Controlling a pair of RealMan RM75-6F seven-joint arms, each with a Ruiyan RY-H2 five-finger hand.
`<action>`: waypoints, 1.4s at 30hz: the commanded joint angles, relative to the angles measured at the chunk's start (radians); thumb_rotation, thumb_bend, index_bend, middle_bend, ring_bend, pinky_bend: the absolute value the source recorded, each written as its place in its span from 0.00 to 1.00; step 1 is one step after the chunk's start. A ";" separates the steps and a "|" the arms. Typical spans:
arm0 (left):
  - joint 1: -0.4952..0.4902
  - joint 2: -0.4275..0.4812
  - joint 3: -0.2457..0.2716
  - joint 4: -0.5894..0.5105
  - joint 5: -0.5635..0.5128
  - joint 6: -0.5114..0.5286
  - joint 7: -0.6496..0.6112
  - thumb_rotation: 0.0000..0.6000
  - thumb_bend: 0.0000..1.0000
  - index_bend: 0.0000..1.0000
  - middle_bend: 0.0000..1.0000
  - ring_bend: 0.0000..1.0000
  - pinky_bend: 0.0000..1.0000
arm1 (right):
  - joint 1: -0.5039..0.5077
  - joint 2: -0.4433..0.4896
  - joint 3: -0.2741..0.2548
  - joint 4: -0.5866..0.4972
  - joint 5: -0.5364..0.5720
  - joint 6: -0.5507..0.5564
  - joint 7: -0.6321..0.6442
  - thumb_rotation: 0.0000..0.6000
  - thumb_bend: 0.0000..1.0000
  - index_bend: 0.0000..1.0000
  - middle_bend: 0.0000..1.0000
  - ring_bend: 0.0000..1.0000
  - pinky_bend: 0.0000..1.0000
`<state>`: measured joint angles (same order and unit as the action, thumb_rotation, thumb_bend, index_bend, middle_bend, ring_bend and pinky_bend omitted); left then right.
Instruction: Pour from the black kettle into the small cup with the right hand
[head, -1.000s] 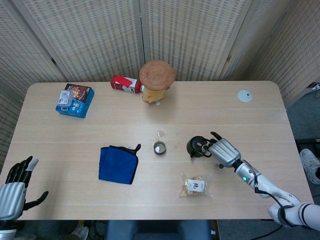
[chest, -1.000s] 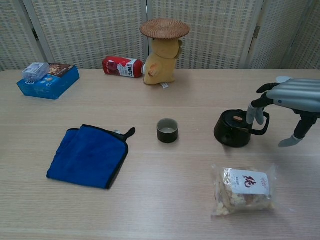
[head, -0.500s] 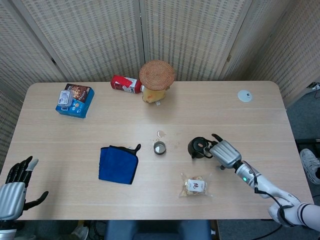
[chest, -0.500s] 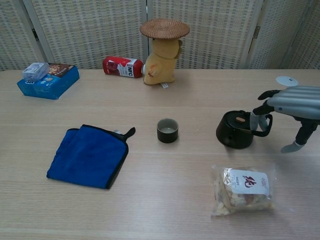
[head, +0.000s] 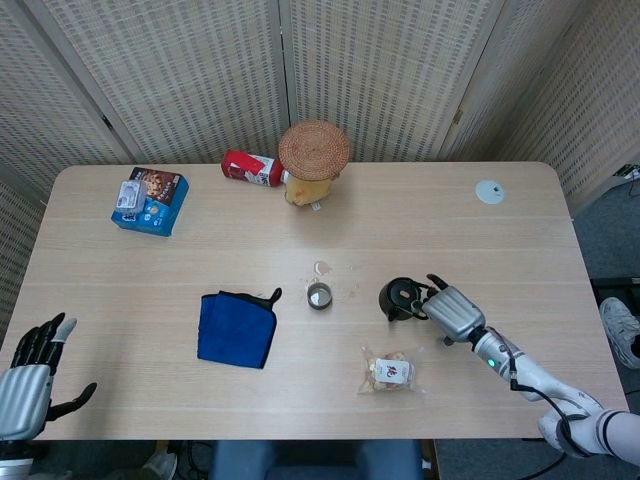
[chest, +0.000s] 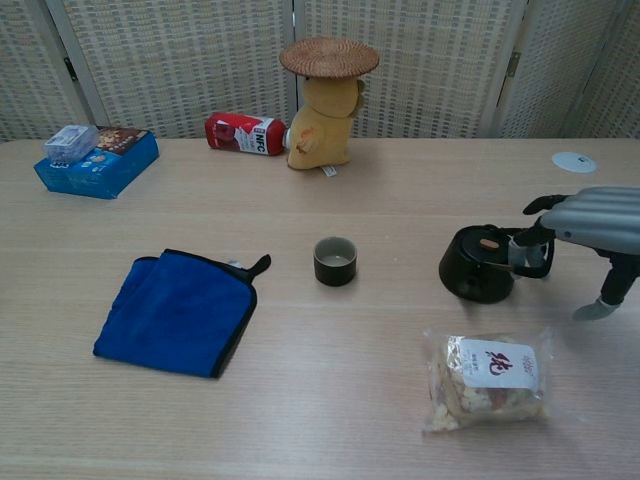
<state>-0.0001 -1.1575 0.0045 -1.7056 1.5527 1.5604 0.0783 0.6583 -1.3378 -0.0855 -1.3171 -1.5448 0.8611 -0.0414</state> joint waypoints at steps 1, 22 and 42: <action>0.000 0.000 0.000 0.001 -0.001 -0.001 0.000 1.00 0.22 0.03 0.00 0.00 0.00 | -0.001 -0.003 -0.003 0.005 -0.001 -0.005 -0.001 1.00 0.05 0.39 0.47 0.32 0.09; 0.004 0.000 -0.001 0.008 -0.005 0.000 -0.008 1.00 0.22 0.03 0.00 0.00 0.00 | -0.016 -0.036 0.002 0.046 0.014 -0.023 -0.015 1.00 0.05 0.53 0.61 0.49 0.09; 0.019 0.014 -0.003 0.012 -0.009 0.020 -0.022 1.00 0.22 0.03 0.00 0.00 0.00 | 0.070 -0.030 0.091 -0.015 0.068 -0.103 0.039 1.00 0.01 0.84 0.93 0.87 0.22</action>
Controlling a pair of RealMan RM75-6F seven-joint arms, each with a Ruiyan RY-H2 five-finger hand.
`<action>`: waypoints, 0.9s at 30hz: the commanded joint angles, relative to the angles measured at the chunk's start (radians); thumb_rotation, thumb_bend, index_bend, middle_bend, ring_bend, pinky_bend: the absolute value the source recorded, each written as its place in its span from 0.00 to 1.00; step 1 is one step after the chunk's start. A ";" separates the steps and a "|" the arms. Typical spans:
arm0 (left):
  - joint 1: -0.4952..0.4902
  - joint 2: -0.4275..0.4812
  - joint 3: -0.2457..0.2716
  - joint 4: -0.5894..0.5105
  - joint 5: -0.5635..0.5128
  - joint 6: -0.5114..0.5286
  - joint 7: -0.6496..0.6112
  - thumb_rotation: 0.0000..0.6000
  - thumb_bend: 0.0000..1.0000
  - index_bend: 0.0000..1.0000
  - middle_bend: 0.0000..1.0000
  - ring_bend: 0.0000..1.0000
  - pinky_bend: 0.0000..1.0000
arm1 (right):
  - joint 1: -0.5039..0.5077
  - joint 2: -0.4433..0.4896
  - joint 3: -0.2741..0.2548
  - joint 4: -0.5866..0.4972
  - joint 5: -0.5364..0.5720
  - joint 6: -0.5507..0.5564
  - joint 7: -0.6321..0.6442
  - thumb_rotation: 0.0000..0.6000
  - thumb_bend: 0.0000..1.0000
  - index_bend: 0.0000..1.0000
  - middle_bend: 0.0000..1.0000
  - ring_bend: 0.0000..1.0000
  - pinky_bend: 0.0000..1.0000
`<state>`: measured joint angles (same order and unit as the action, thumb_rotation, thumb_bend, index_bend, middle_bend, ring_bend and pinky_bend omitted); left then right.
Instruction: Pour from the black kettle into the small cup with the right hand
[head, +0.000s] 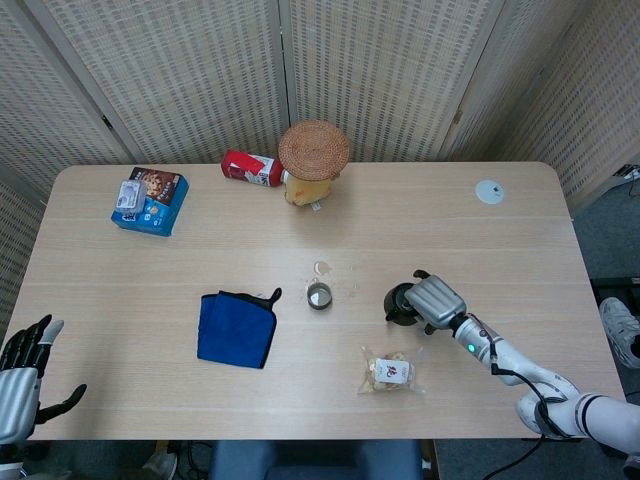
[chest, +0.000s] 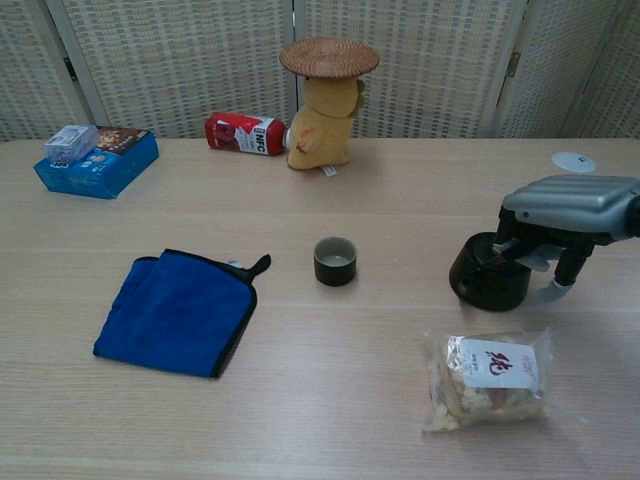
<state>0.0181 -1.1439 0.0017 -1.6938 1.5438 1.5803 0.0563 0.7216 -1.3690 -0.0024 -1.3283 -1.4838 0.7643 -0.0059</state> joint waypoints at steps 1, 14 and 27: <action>0.001 0.001 0.000 0.000 -0.001 0.001 -0.001 1.00 0.22 0.03 0.00 0.00 0.00 | 0.011 0.001 0.012 -0.005 0.011 -0.009 0.003 1.00 0.00 0.84 0.94 0.87 0.22; 0.000 0.000 0.001 -0.003 0.001 -0.007 0.003 1.00 0.22 0.03 0.00 0.00 0.00 | 0.018 -0.012 0.036 -0.003 0.042 0.005 -0.004 0.94 0.00 0.91 0.97 0.89 0.22; -0.002 0.001 -0.001 -0.012 0.003 -0.010 0.009 1.00 0.22 0.03 0.00 0.00 0.00 | -0.004 0.001 0.056 -0.037 0.092 0.047 -0.053 0.64 0.00 0.97 0.99 0.91 0.22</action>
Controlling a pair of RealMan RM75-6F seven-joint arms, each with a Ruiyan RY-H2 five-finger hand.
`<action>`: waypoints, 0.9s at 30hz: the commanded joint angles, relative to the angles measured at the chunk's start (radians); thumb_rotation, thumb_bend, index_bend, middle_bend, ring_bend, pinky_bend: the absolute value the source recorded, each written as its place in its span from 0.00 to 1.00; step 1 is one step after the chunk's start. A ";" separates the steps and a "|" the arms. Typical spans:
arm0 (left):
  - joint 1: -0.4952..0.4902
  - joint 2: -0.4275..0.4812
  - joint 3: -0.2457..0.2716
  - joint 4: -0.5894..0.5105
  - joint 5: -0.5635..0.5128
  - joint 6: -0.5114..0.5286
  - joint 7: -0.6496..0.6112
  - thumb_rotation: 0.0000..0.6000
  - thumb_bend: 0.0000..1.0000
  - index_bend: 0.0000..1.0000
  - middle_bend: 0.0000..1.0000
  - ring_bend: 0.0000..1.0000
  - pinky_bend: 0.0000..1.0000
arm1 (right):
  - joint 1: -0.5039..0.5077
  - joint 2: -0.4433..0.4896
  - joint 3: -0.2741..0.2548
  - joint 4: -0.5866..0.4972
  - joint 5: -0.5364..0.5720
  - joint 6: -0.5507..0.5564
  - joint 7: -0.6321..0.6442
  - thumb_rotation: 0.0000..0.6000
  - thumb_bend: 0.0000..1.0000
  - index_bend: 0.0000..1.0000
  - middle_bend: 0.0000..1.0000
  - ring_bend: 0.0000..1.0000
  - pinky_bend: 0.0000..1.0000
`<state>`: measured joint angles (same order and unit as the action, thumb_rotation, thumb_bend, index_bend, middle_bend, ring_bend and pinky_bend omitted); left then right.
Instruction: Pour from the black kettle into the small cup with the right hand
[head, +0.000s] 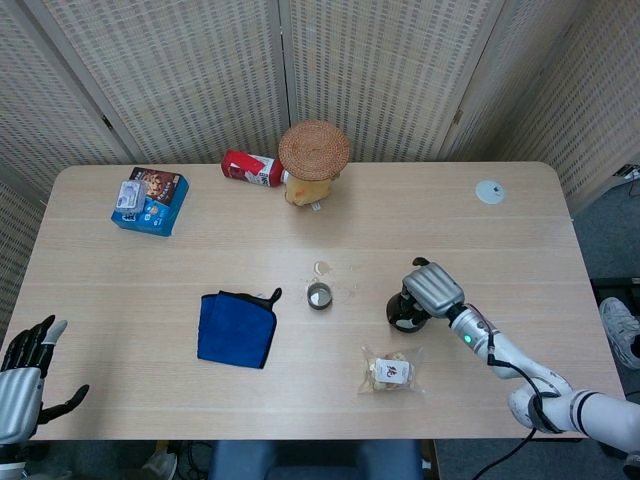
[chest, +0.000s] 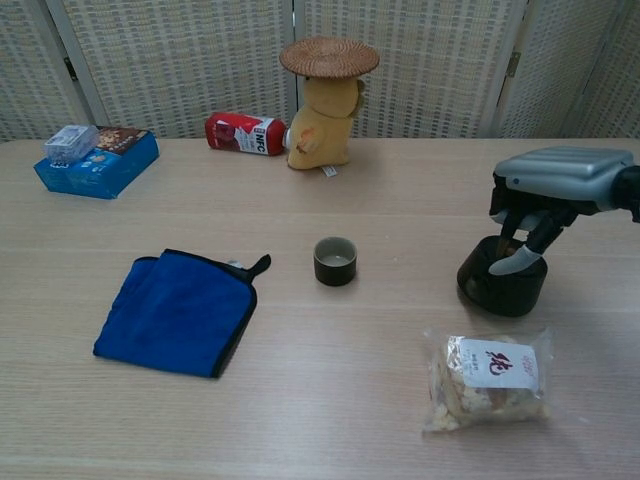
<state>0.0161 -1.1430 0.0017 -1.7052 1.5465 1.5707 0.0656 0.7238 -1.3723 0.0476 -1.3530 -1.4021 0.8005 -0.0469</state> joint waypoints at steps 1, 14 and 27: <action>-0.001 0.001 -0.001 -0.001 -0.001 -0.001 0.001 1.00 0.22 0.03 0.00 0.00 0.00 | -0.008 0.009 0.008 -0.023 0.016 0.015 -0.018 0.64 0.00 0.98 1.00 0.91 0.22; 0.000 -0.003 -0.002 0.007 0.003 0.002 -0.005 1.00 0.22 0.06 0.00 0.00 0.00 | -0.031 0.048 0.010 -0.111 0.014 0.068 -0.058 0.64 0.23 1.00 1.00 0.94 0.24; 0.000 -0.005 -0.002 0.012 0.010 0.007 -0.009 1.00 0.22 0.06 0.00 0.00 0.00 | -0.058 0.057 -0.002 -0.129 -0.014 0.116 -0.063 0.64 0.40 1.00 1.00 0.95 0.30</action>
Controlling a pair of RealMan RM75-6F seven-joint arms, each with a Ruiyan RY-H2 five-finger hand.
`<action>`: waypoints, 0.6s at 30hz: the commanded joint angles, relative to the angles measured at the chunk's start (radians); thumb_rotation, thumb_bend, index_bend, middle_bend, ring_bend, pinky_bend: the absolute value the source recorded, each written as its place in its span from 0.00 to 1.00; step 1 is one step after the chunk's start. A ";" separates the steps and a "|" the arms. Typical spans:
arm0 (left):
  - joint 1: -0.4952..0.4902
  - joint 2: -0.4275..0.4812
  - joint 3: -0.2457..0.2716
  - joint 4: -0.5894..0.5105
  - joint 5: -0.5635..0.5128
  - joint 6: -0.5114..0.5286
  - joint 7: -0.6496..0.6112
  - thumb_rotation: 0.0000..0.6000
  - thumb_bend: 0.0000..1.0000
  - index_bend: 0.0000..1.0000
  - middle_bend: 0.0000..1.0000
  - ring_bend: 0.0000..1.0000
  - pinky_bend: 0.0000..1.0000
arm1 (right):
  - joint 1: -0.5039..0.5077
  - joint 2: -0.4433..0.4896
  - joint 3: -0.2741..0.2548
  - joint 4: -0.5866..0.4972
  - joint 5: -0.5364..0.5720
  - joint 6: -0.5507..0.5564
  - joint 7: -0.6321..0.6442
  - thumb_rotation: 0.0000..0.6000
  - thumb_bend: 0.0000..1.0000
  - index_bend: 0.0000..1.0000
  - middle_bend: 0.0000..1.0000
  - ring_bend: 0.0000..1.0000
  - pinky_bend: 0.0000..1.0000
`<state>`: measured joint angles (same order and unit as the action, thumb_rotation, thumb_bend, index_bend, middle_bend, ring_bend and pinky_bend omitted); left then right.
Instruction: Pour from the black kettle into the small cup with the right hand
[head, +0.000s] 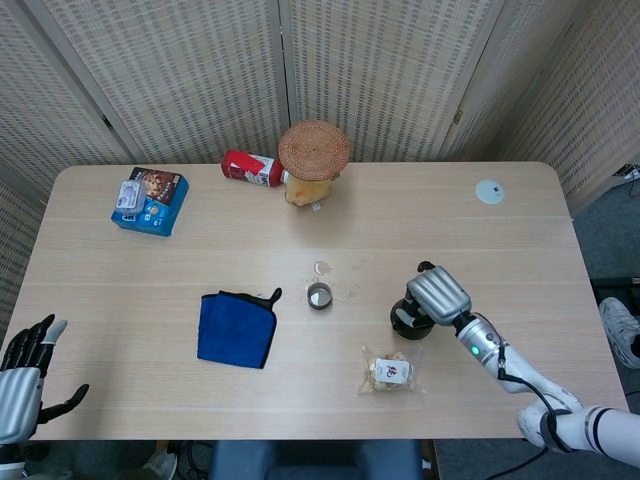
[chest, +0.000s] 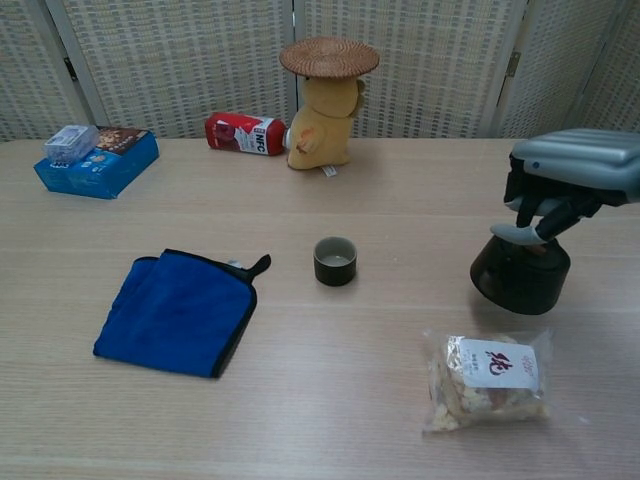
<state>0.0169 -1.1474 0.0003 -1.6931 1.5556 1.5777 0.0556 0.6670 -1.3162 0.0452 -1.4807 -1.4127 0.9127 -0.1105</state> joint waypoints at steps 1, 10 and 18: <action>-0.001 -0.001 0.000 0.000 0.002 0.000 0.001 1.00 0.22 0.06 0.00 0.00 0.00 | -0.002 0.002 0.001 -0.001 -0.006 0.008 -0.001 0.63 0.41 1.00 1.00 0.95 0.31; 0.000 -0.004 -0.001 0.003 0.005 0.004 -0.003 1.00 0.22 0.06 0.00 0.00 0.00 | 0.006 0.004 0.018 -0.006 -0.004 0.016 -0.037 0.63 0.53 1.00 1.00 0.95 0.40; 0.004 -0.006 -0.002 0.012 0.003 0.010 -0.014 1.00 0.22 0.06 0.00 0.00 0.00 | 0.038 -0.010 0.045 -0.012 0.030 -0.016 -0.100 0.63 0.53 1.00 1.00 0.95 0.47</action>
<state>0.0203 -1.1530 -0.0012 -1.6810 1.5586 1.5871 0.0422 0.7007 -1.3231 0.0857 -1.4919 -1.3860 0.9007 -0.2052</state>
